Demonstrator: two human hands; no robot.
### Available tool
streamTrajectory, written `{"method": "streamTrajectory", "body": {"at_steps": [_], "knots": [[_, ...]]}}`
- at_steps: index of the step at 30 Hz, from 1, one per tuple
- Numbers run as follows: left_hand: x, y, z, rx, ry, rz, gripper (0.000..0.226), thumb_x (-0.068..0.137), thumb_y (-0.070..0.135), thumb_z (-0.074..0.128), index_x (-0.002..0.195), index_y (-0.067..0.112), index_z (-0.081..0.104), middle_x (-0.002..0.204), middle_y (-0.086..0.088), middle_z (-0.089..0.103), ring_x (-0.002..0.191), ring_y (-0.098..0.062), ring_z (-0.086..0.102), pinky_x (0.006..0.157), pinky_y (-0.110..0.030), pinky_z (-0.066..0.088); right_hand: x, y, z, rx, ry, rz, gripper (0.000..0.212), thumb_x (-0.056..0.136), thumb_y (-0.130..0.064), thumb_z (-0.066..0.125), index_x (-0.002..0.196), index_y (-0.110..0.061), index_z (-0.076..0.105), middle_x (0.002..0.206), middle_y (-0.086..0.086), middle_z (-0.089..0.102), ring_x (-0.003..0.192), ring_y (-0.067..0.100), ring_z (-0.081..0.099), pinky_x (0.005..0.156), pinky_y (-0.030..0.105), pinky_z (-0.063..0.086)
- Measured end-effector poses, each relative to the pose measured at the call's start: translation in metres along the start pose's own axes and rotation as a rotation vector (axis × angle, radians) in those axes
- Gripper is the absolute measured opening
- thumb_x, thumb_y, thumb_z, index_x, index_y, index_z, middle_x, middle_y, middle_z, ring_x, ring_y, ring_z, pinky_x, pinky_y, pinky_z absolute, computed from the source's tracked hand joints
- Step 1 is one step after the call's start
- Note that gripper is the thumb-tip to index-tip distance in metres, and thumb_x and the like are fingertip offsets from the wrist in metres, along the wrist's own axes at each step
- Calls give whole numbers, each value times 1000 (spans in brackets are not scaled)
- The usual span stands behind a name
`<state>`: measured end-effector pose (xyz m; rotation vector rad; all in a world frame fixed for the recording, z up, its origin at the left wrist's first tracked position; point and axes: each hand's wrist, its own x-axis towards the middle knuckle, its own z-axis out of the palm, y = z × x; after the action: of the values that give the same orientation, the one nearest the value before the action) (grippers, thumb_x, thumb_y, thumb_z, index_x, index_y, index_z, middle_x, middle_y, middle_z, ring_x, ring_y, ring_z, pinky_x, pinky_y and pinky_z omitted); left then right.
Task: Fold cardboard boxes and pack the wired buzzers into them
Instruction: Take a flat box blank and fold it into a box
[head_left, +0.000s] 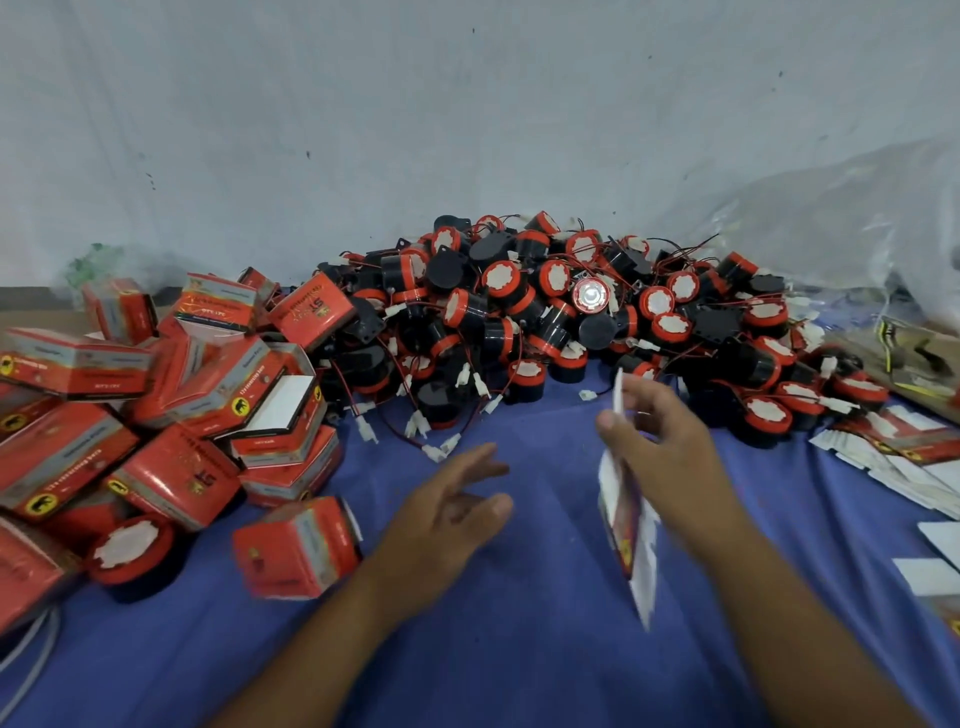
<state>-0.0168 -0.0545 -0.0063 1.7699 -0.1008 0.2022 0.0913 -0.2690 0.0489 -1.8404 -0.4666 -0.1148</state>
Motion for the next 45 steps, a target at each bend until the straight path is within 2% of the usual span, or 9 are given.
{"method": "streamTrajectory", "body": {"at_steps": [9,15,18,24,28,32,35,40,45], "knots": [[-4,-1,19,-118,-101,23,54,92,28,71,138,41,46,125,11,65,111,-12,66,87,-21,53,-15,22,54,-408,-157,-148,81,61,-75,68,130,-37,46,118,-20,44,112,7,40,89,25,36],[6,-9,-8,235,504,-128,49,93,27,66,138,26,47,128,13,55,117,-8,55,92,-25,47,-5,44,41,-705,-289,-67,78,70,-73,66,132,-29,49,122,-8,50,122,20,39,101,39,36],[4,-8,-11,249,559,-126,42,94,28,64,134,23,51,133,10,54,111,-5,56,88,-24,48,1,39,31,-760,-191,-70,77,73,-75,62,133,-29,49,126,-7,51,123,21,42,101,39,38],[-6,15,19,-154,-52,21,68,81,55,69,141,37,42,134,11,59,107,-8,66,86,-21,52,-15,4,41,-201,108,-293,78,74,-79,57,137,-35,46,119,-30,47,111,-5,49,85,8,40],[-7,19,31,-234,-372,95,92,86,45,73,156,40,13,158,1,35,137,-24,46,109,-47,43,-27,-12,59,314,161,-99,78,70,-80,57,134,-37,45,122,-14,60,105,5,64,81,23,53],[-6,12,40,-270,-289,137,105,83,29,81,151,56,6,156,12,35,133,-24,50,99,-44,49,-33,-12,77,611,-25,17,56,79,-64,62,124,-33,53,117,11,66,97,24,71,75,35,57],[-6,7,39,-279,-165,141,113,77,31,86,150,57,4,152,4,42,129,-28,54,93,-40,53,-37,-12,86,540,-100,-32,30,84,-48,64,110,-32,62,97,2,74,83,15,72,66,23,55],[0,9,35,-204,169,163,86,82,48,76,145,64,18,132,13,60,115,-14,65,85,-28,57,-31,-15,67,600,-236,-25,39,75,-26,74,111,-17,65,89,-4,75,79,12,72,64,23,57],[2,16,23,-38,388,153,65,87,44,62,139,60,27,118,31,60,104,2,65,77,-9,50,-41,-11,68,765,-469,265,33,87,-52,53,93,-35,81,95,0,78,87,15,75,69,25,58]]}}
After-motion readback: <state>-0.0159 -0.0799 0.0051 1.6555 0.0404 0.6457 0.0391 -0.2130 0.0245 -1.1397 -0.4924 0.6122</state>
